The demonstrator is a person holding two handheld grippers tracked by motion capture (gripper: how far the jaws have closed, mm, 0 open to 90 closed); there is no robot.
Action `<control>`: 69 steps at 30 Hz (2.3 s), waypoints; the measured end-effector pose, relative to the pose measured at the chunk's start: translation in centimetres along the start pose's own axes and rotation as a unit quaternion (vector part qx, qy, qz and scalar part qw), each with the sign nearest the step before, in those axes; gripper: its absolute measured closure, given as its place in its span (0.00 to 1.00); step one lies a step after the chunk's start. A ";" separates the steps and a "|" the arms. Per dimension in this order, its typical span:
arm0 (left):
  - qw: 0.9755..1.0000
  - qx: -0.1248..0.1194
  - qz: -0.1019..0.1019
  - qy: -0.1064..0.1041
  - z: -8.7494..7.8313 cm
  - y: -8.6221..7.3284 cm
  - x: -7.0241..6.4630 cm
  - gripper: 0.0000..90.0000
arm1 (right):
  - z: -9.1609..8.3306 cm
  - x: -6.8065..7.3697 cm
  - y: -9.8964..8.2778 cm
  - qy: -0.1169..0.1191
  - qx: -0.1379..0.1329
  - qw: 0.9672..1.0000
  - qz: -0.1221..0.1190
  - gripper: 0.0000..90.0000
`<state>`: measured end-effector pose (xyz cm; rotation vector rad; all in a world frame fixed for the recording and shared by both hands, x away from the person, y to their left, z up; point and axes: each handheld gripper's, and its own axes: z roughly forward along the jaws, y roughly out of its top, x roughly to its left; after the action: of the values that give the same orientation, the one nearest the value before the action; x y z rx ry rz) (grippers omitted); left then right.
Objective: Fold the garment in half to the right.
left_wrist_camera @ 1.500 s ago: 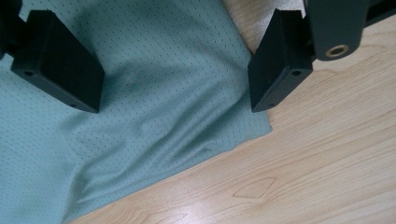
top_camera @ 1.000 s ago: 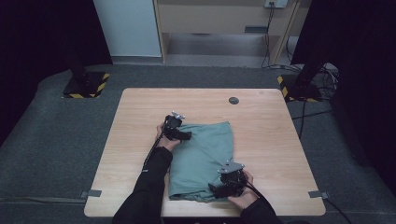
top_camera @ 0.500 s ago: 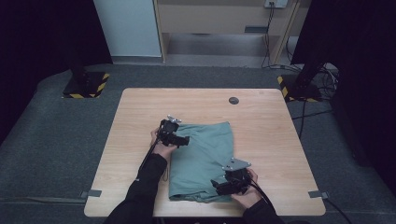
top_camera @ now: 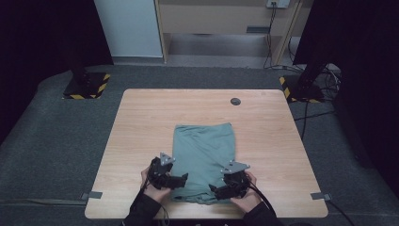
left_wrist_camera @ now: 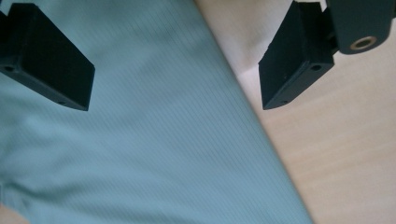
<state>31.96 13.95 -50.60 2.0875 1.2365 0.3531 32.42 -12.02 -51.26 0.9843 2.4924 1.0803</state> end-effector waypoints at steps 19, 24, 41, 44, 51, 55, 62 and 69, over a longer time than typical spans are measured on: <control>0.997 0.032 0.059 0.037 0.0 -2.3 -0.3 0.08 | -0.1 0.3 -0.5 -0.011 0.000 1.000 -0.012 0.10; 0.997 0.032 0.060 0.036 -0.1 -2.4 0.0 0.08 | 0.6 -0.8 -1.3 -0.030 0.030 0.999 -0.003 0.09; 0.998 0.036 0.042 -0.022 -0.3 -0.3 0.5 0.10 | -0.4 -2.0 0.0 -0.045 -0.001 0.999 0.011 0.11; 0.998 0.032 0.040 -0.030 0.4 0.3 0.3 0.10 | -0.2 -2.6 0.3 -0.050 -0.003 0.999 0.020 0.12; 0.998 0.022 0.055 -0.029 2.0 1.7 -0.5 0.12 | 0.6 -3.2 0.4 -0.051 0.001 0.998 0.037 0.13; 0.997 0.030 0.066 -0.027 2.8 1.7 -1.0 0.12 | 1.2 -3.4 0.5 -0.049 0.003 0.998 0.042 0.13; 0.996 0.035 0.082 -0.018 2.9 0.8 -1.1 0.13 | 2.0 -3.0 -0.2 -0.051 0.022 0.998 0.024 0.11; 0.995 0.027 0.095 -0.027 2.6 0.1 -1.9 0.13 | 1.1 -3.0 -1.1 -0.042 0.024 0.999 0.017 0.11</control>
<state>32.41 11.21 -52.26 2.2520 1.0298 0.3505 34.60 -13.99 -52.91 1.0662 2.4536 0.9722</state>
